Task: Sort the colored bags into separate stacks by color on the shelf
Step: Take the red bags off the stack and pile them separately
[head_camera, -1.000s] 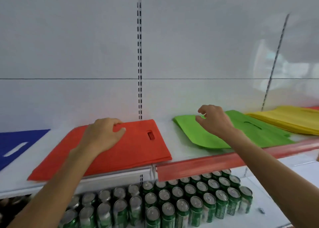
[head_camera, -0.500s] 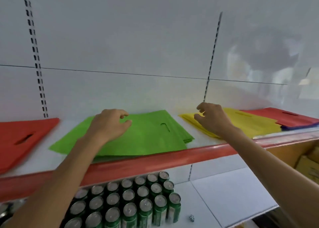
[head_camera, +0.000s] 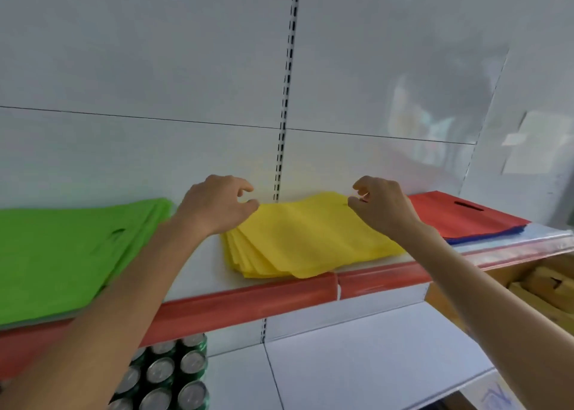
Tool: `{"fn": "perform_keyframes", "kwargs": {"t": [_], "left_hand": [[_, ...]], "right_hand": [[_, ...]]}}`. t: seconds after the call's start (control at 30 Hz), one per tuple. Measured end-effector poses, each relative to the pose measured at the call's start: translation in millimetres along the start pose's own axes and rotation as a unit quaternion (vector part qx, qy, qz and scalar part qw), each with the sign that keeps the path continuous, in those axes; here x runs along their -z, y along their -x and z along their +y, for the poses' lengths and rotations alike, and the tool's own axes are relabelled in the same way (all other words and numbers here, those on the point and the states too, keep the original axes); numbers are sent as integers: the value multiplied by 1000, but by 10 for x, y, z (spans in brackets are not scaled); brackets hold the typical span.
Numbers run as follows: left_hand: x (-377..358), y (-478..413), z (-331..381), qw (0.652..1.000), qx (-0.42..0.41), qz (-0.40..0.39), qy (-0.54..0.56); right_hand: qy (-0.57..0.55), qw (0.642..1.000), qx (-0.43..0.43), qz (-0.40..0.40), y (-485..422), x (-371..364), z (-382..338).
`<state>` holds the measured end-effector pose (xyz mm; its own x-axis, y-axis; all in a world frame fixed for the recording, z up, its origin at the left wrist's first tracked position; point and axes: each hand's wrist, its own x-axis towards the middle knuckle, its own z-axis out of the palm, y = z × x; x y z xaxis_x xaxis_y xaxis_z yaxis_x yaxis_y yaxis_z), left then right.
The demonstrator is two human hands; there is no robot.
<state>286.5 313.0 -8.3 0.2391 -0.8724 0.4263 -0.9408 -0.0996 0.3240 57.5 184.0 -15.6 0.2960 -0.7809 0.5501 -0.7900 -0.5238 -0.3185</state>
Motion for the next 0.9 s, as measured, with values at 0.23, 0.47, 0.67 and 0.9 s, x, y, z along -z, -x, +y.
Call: {"fn": "perform_keyframes", "kwargs": {"t": [0.23, 0.47, 0.67, 0.9], "left_hand": [[-463, -518, 907, 1000, -17, -1, -6], [-951, -1024, 1854, 999, -32, 0, -6], [-1481, -1292, 2507, 1000, 7, -4, -15], [-2399, -1570, 3211, 997, 62, -46, -7]], "right_hand": [[-4, 1000, 8, -22, -628, 39, 853], [5, 999, 0, -42, -1014, 239, 1826], [5, 998, 12, -63, -1233, 338, 2668], [21, 996, 12, -87, -1495, 551, 3804]]}}
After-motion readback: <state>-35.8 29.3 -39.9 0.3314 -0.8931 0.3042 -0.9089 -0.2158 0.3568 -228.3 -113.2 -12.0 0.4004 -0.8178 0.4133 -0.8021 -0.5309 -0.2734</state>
